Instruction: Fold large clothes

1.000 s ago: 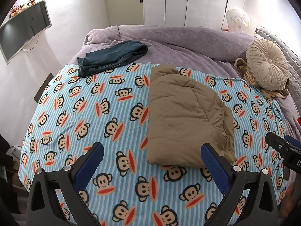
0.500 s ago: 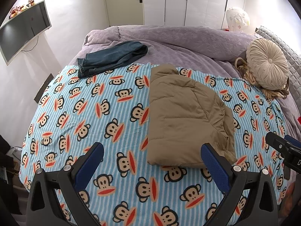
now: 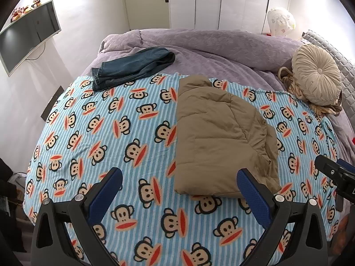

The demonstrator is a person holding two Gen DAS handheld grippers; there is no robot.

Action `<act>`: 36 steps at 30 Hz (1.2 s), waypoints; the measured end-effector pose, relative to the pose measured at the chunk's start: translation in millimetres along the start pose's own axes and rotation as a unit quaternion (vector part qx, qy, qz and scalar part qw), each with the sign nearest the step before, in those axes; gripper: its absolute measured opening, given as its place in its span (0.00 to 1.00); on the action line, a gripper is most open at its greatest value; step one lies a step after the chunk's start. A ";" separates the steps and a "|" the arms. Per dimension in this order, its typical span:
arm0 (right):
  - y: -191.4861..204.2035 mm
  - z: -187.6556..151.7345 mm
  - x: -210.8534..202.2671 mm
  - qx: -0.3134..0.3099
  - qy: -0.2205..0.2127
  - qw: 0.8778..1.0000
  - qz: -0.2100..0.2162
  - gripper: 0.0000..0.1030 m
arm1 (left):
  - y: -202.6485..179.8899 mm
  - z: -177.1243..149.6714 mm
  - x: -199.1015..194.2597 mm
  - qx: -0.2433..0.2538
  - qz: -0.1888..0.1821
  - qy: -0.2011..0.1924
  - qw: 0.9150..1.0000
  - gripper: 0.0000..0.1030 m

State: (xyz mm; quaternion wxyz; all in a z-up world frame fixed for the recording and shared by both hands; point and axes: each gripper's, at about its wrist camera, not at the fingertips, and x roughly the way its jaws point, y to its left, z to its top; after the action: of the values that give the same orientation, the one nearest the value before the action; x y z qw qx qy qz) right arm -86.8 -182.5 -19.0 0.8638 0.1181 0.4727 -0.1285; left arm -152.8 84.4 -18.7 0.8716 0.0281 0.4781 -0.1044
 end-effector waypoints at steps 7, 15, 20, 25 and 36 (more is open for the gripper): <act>-0.3 1.1 0.6 -0.001 0.001 1.000 0.001 1.00 | -0.8 0.1 -0.2 0.000 0.000 0.000 1.000 1.00; -0.2 0.5 0.6 -0.001 0.000 1.000 0.001 1.00 | -1.3 -0.1 0.2 0.000 0.000 0.000 1.000 1.00; -0.5 0.3 1.3 -0.001 0.001 1.000 0.002 1.00 | -0.5 0.0 1.3 0.004 -0.006 0.000 1.000 1.00; -0.9 1.2 1.5 -0.002 0.001 1.000 0.002 1.00 | 0.5 0.2 3.6 0.008 -0.007 0.001 1.000 1.00; 4.8 -3.9 4.1 -0.004 0.008 1.000 0.004 1.00 | 1.7 2.6 6.0 0.011 -0.004 -0.003 1.000 1.00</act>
State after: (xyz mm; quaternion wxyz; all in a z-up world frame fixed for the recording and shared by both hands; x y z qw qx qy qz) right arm -86.1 -177.1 -24.1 0.8610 0.1178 0.4793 -0.1225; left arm -147.2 84.7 -22.4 0.8722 0.0357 0.4746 -0.1131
